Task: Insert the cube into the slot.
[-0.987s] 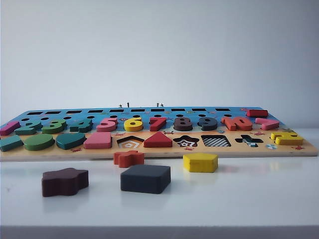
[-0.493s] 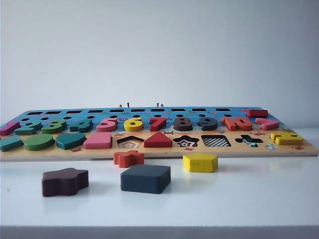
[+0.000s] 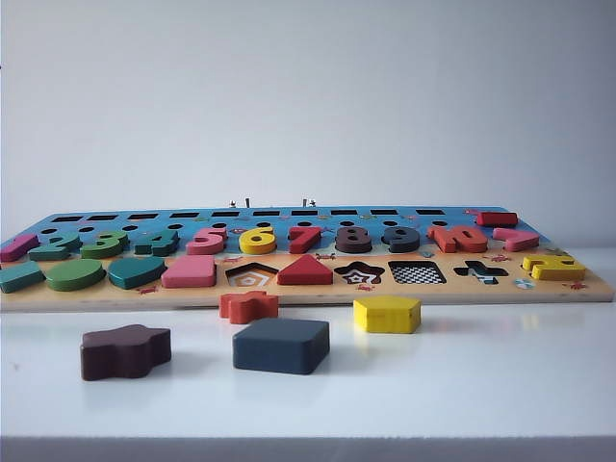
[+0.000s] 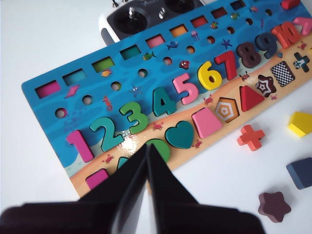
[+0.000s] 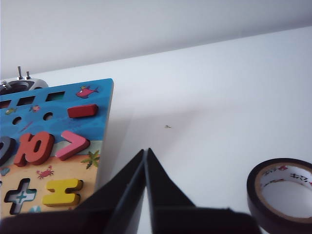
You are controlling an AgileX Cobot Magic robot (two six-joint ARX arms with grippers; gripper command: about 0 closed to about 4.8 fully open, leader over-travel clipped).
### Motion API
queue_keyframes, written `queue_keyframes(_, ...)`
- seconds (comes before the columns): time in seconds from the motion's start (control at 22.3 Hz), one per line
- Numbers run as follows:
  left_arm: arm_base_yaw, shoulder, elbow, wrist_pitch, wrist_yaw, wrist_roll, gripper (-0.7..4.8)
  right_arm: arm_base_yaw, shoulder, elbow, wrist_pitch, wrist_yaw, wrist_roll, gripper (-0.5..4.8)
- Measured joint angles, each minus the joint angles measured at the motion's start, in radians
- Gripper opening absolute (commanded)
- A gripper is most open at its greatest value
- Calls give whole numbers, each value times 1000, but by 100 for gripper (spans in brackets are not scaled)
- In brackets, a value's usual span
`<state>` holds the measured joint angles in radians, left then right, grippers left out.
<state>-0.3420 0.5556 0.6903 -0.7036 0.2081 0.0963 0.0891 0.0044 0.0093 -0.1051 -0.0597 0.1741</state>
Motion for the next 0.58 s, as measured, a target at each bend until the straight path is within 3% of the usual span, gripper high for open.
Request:
queue_keyframes(0.36,-72,116,122,-110,73,5,17,107,18,116,-103,-2,61,0)
queue_keyframes(0.58,-103,187,201,-174,145,8,17,241,126,198,-147,-3,108,0)
